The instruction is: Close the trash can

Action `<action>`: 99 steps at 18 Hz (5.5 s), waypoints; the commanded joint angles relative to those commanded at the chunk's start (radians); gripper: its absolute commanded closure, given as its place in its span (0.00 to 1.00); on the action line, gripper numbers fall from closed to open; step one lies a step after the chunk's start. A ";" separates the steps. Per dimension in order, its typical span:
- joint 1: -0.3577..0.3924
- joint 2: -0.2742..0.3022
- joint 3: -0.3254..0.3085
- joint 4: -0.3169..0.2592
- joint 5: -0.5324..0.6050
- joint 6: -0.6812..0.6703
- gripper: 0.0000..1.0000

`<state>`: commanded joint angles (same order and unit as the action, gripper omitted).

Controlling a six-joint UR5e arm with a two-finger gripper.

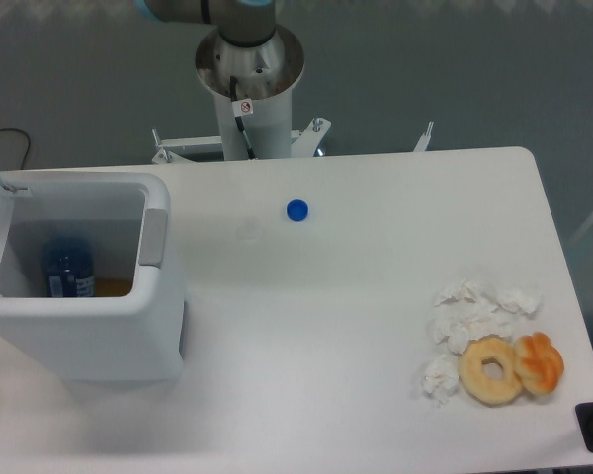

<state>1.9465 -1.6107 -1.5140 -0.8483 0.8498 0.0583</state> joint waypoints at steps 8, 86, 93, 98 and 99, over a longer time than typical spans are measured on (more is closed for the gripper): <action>0.090 0.002 -0.018 -0.002 0.015 0.044 0.00; 0.301 0.028 -0.230 -0.094 0.086 0.434 0.00; 0.301 0.026 -0.230 -0.094 0.086 0.434 0.00; 0.302 0.028 -0.230 -0.094 0.084 0.434 0.00; 0.301 0.028 -0.230 -0.094 0.086 0.434 0.00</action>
<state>2.2473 -1.5831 -1.7441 -0.9419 0.9357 0.4924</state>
